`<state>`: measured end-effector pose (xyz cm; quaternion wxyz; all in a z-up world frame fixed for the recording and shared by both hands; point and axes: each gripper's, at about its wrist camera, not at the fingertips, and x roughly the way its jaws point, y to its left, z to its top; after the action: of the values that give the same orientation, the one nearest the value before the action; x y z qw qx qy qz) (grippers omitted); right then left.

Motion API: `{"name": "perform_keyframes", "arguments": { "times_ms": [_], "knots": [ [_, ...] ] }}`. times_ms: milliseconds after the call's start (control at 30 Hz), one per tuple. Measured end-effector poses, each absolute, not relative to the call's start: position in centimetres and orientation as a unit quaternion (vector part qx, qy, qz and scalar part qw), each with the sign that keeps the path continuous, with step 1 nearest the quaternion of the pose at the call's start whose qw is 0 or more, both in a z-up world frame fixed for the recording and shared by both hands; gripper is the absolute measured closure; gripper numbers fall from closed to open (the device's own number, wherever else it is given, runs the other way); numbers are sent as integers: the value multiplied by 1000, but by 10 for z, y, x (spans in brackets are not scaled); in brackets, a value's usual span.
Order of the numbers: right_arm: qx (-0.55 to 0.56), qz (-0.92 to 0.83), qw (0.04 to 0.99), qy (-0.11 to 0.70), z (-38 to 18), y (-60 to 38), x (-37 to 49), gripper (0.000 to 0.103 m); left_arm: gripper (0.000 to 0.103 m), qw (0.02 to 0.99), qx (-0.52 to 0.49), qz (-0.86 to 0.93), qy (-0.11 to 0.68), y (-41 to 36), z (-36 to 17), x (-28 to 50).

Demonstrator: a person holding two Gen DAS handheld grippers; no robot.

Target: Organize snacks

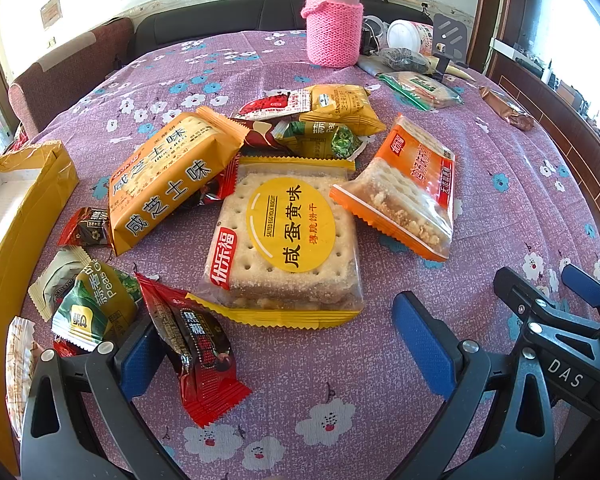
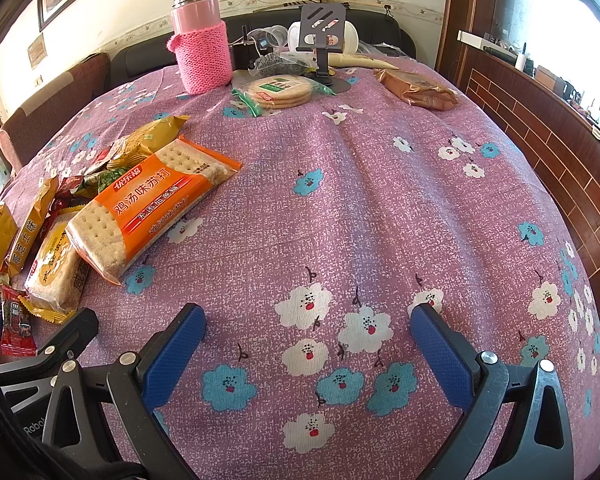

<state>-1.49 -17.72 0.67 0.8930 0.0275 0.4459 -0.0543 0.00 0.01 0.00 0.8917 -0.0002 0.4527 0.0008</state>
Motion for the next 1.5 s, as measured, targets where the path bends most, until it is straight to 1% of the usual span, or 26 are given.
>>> {"name": "perform_keyframes", "arguments": {
  "times_ms": [300, 700, 1000, 1233, 1267, 1300, 1367, 1500],
  "knots": [
    [27, -54, 893, 446, 7, -177, -15, 0, 0, 883, 12, -15, 468, -3, 3, -15],
    [27, -54, 893, 446, 7, -177, -15, 0, 0, 869, 52, -88, 485, -21, 4, -48],
    [28, -54, 893, 446, 7, -177, -15, 0, 0, 869, 63, -110, 478, -20, 3, -62],
    [27, -54, 893, 446, 7, -177, -15, 0, 0, 857, 65, -140, 491, -19, 7, -79],
    [28, -54, 893, 446, 7, -177, -15, 0, 2, 857, 56, -148, 491, -17, 9, -84],
    [28, -54, 893, 446, 7, -177, -15, 0, 6, 857, 46, -159, 488, -16, 12, -89],
    [27, -54, 893, 446, 7, -177, -15, 0, 8, 866, 42, -179, 465, -13, 25, -104],
    [29, -52, 893, 446, 7, -177, -15, 0, 8, 898, 41, -208, 385, 1, 64, -140]
  ]
}}
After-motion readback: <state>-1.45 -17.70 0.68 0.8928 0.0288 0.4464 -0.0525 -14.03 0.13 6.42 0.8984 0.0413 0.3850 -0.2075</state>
